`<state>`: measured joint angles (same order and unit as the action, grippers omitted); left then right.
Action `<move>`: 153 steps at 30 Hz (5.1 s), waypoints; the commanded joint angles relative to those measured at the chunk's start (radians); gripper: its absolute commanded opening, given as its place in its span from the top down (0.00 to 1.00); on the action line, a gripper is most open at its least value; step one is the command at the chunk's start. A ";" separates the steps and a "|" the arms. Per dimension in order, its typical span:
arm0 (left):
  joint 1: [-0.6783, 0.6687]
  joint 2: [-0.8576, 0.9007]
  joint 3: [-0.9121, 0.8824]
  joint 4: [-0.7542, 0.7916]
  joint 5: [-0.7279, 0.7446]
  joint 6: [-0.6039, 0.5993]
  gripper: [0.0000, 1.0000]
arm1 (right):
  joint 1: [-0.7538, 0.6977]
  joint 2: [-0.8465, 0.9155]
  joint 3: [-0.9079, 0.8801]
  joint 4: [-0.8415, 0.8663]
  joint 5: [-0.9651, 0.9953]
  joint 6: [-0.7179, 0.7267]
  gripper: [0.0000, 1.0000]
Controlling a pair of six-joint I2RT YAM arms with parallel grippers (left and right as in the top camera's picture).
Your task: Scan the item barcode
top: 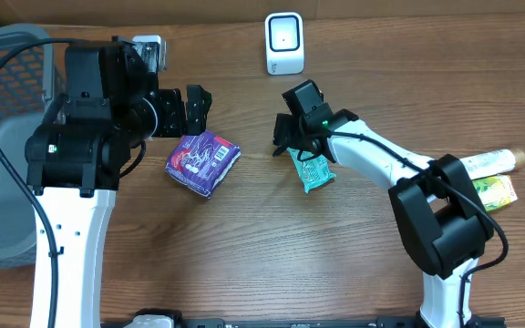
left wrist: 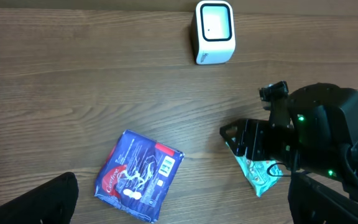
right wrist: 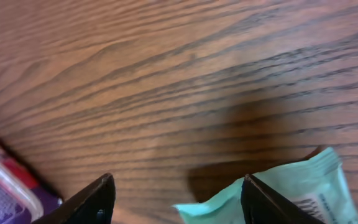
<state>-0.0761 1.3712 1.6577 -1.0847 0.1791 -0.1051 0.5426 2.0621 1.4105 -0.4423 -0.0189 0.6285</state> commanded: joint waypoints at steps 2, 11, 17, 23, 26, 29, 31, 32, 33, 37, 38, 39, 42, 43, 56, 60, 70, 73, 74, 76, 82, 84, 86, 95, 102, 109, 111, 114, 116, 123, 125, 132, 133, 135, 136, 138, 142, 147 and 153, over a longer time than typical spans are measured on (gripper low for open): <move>0.004 0.003 0.013 0.003 -0.006 -0.014 0.00 | -0.003 0.007 -0.003 -0.028 -0.121 0.026 0.34; 0.004 0.003 0.013 0.003 -0.006 -0.014 0.00 | -0.018 -0.013 0.023 -0.254 -0.365 -0.158 0.29; 0.004 0.003 0.013 0.003 -0.006 -0.014 0.00 | -0.095 -0.113 0.100 -0.466 -0.386 -0.283 0.24; 0.004 0.003 0.013 0.003 -0.006 -0.014 0.00 | -0.280 -0.316 0.102 -0.579 -0.409 -0.470 0.15; 0.004 0.003 0.013 0.003 -0.006 -0.014 0.00 | -0.401 -0.323 0.085 -0.639 -0.424 -0.646 0.16; 0.004 0.003 0.013 0.003 -0.006 -0.014 0.00 | -0.476 -0.294 0.024 -0.638 -0.479 -0.738 0.16; 0.004 0.003 0.013 0.003 -0.006 -0.014 0.00 | -0.509 -0.267 -0.007 -0.632 -0.541 -0.784 0.16; 0.003 0.003 0.013 0.003 -0.006 -0.014 0.00 | -0.521 -0.254 -0.018 -0.629 -0.573 -0.814 0.16; 0.004 0.003 0.013 0.003 -0.006 -0.014 0.00 | -0.538 -0.233 -0.032 -0.625 -0.605 -0.847 0.16; 0.005 0.003 0.013 0.003 -0.006 -0.014 0.00 | -0.571 -0.159 -0.059 -0.618 -0.612 -0.930 0.17; 0.005 0.003 0.013 0.003 -0.006 -0.014 0.00 | -0.578 -0.131 -0.063 -0.618 -0.613 -0.944 0.17; 0.005 0.003 0.013 0.003 -0.006 -0.014 0.00 | -0.584 -0.104 -0.063 -0.618 -0.613 -0.945 0.17; 0.004 0.003 0.013 0.003 -0.006 -0.014 0.00 | -0.589 -0.048 -0.063 -0.610 -0.654 -0.964 0.17; 0.005 0.003 0.013 0.003 -0.006 -0.014 0.00 | -0.589 -0.022 -0.063 -0.610 -0.686 -0.987 0.17; 0.004 0.003 0.013 0.003 -0.006 -0.014 0.00 | -0.541 0.095 -0.097 -0.533 -0.769 -0.995 0.40; 0.004 0.003 0.013 0.003 -0.006 -0.014 0.00 | -0.511 0.095 -0.192 -0.410 -0.772 -0.917 0.51; 0.004 0.003 0.013 0.003 -0.006 -0.014 0.00 | -0.511 0.095 -0.206 -0.368 -0.940 -0.857 0.95; 0.004 0.003 0.013 0.003 -0.006 -0.014 0.00 | -0.511 0.091 -0.168 -0.394 -1.030 -0.857 0.96; 0.004 0.003 0.013 0.003 -0.006 -0.014 0.00 | -0.511 0.084 -0.143 -0.415 -1.059 -0.857 0.96; 0.004 0.003 0.013 0.003 -0.006 -0.014 0.00 | -0.509 0.055 -0.084 -0.480 -1.083 -0.857 0.96; 0.004 0.003 0.013 0.003 -0.006 -0.014 0.01 | -0.460 -0.139 0.086 -0.597 -1.081 -0.834 0.96; 0.004 0.003 0.013 0.003 -0.006 -0.014 0.01 | -0.447 -0.202 0.124 -0.596 -1.073 -0.815 0.96; 0.004 0.003 0.013 0.003 -0.006 -0.014 0.00 | -0.434 -0.264 0.166 -0.592 -1.026 -0.755 0.96; 0.004 0.003 0.013 0.003 -0.006 -0.014 0.01 | -0.401 -0.433 0.243 -0.582 -0.924 -0.660 0.96; 0.004 0.003 0.013 0.003 -0.006 -0.014 0.00 | -0.395 -0.435 0.253 -0.569 -0.846 -0.560 0.96; 0.004 0.003 0.013 0.003 -0.006 -0.014 0.00 | -0.216 -0.420 0.459 -0.599 -0.191 -0.444 0.96; 0.004 0.003 0.013 0.003 -0.006 -0.014 0.00 | -0.154 -0.390 0.525 -0.587 0.032 -0.445 0.97; 0.004 0.003 0.013 0.003 -0.006 -0.014 0.00 | -0.111 -0.344 0.537 -0.515 0.263 -0.491 0.96; 0.004 0.003 0.013 0.003 -0.006 -0.014 0.00 | -0.084 -0.280 0.537 -0.415 0.444 -0.573 0.96; 0.004 0.003 0.013 0.003 -0.006 -0.014 0.00 | -0.060 -0.068 0.537 -0.107 0.658 -0.874 0.96; 0.004 0.003 0.013 0.003 -0.006 -0.014 0.00 | -0.060 -0.022 0.537 -0.040 0.658 -0.945 0.96; 0.004 0.003 0.013 0.003 -0.006 -0.014 0.00 | -0.037 0.119 0.537 0.197 0.724 -1.339 0.96; 0.004 0.003 0.013 0.003 -0.006 -0.014 0.00 | -0.030 0.143 0.537 0.248 0.737 -1.387 0.96; 0.004 0.003 0.013 0.003 -0.006 -0.014 0.00 | -0.022 0.180 0.536 0.322 0.736 -1.481 0.96; 0.004 0.003 0.013 0.003 -0.006 -0.014 0.00 | -0.021 0.202 0.536 0.360 0.737 -1.535 0.96; 0.004 0.003 0.013 0.003 -0.006 -0.014 0.00 | -0.019 0.239 0.536 0.423 0.752 -1.618 0.96; 0.004 0.003 0.013 0.003 -0.006 -0.014 0.00 | -0.015 0.309 0.536 0.544 0.805 -1.772 0.96; 0.004 0.003 0.013 0.003 -0.006 -0.014 0.00 | -0.004 0.323 0.534 0.542 0.811 -1.782 0.96; 0.004 0.003 0.013 0.003 -0.006 -0.014 0.00 | 0.007 0.323 0.534 0.511 0.811 -1.790 0.96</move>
<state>-0.0761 1.3712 1.6577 -1.0847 0.1791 -0.1051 0.5350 2.3989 1.9354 0.0772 0.7727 -1.1473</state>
